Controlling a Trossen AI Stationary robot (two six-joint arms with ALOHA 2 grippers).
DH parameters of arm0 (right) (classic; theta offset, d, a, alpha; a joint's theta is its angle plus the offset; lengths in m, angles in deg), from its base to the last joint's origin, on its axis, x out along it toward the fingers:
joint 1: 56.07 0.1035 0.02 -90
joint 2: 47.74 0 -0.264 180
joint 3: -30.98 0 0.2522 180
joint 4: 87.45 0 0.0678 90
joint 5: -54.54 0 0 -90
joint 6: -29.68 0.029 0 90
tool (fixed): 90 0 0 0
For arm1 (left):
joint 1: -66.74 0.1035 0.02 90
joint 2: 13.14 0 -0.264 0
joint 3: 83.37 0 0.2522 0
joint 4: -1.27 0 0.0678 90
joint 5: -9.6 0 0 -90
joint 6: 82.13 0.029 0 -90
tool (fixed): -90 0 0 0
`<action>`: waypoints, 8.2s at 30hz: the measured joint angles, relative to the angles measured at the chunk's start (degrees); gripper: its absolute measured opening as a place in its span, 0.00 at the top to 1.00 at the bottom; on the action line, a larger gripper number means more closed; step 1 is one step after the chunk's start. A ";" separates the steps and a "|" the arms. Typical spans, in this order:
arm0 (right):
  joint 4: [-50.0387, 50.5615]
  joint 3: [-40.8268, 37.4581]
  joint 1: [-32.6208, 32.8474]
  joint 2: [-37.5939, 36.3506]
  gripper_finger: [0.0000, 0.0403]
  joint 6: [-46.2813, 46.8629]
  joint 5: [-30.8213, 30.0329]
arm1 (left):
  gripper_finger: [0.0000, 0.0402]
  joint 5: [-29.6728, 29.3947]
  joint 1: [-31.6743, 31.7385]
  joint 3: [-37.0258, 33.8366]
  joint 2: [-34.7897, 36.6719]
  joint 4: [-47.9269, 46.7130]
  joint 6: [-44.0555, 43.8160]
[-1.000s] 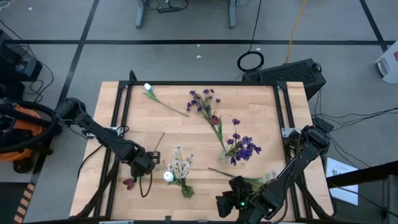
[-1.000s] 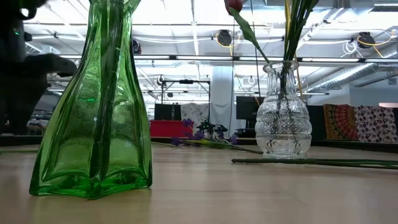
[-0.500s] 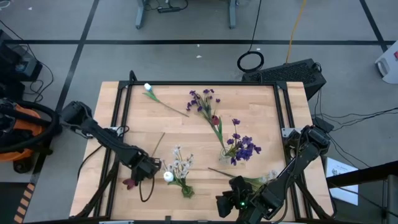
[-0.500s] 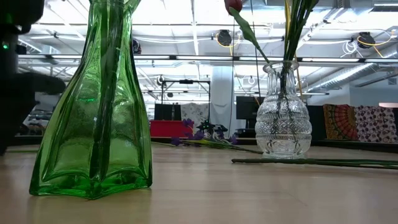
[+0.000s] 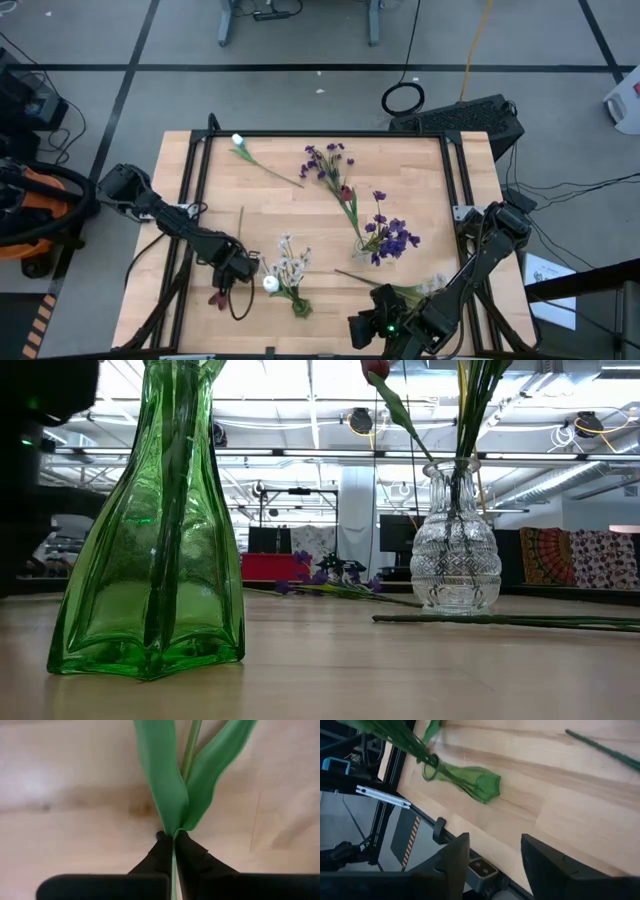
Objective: Sort flowers into vase by color
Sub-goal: Put the red tulip into the transparent vase, then put the white flowers into the green vase
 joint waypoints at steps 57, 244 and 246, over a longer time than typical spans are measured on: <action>-23.61 -56.89 13.70 -42.10 1.00 -12.20 -3.64 | 0.98 3.48 31.98 0.35 14.72 91.86 -69.55; 7.10 -19.93 -7.39 3.71 0.92 -61.68 32.29 | 1.00 14.12 41.72 4.07 27.38 26.35 -60.88; 8.76 -19.93 -7.39 3.21 0.97 -67.38 33.01 | 1.00 14.12 41.72 4.07 27.38 26.31 -61.88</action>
